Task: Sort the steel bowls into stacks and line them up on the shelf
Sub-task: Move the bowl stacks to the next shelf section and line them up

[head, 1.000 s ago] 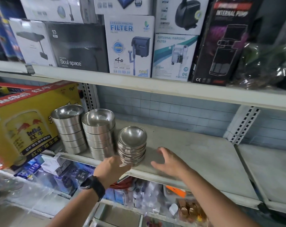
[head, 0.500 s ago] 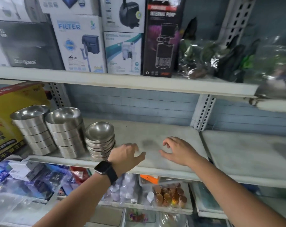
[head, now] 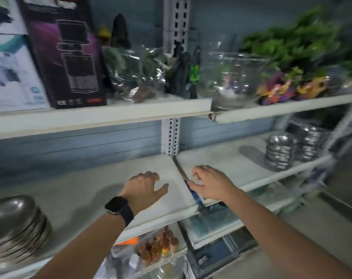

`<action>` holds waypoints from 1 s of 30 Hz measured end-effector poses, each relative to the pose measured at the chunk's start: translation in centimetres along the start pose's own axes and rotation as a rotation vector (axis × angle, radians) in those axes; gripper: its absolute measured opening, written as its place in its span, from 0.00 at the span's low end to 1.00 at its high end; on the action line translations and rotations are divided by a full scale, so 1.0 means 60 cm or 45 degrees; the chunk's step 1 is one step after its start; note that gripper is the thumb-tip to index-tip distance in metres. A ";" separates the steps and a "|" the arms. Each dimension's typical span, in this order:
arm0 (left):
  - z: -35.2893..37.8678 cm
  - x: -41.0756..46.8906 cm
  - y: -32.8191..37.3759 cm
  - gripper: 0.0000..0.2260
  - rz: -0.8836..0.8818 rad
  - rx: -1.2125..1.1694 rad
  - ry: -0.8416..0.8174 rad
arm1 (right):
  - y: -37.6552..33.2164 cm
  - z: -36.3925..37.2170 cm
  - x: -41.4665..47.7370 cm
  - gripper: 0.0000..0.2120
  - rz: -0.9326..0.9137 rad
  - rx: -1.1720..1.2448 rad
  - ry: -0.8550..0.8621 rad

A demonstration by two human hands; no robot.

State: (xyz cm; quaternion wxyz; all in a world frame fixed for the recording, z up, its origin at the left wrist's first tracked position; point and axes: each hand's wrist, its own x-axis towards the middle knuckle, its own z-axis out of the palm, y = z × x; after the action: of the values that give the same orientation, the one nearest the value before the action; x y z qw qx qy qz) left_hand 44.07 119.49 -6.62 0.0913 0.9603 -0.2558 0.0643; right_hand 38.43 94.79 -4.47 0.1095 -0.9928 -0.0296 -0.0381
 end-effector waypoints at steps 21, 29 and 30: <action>0.062 0.190 0.259 0.34 0.587 -0.197 -0.165 | 0.213 -0.052 -0.162 0.34 0.594 -0.104 0.204; 0.102 0.242 0.413 0.38 0.633 -0.205 -0.184 | 0.360 -0.086 -0.217 0.32 0.654 -0.160 0.174; 0.106 0.249 0.432 0.41 0.630 -0.210 -0.182 | 0.381 -0.091 -0.221 0.30 0.650 -0.165 0.177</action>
State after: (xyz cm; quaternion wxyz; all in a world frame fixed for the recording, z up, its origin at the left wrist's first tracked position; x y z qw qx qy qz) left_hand 44.38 88.89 -6.61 0.1324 0.8600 -0.4928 -0.0045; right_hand 26.40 70.64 -5.19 0.0537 -0.9680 0.2318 -0.0791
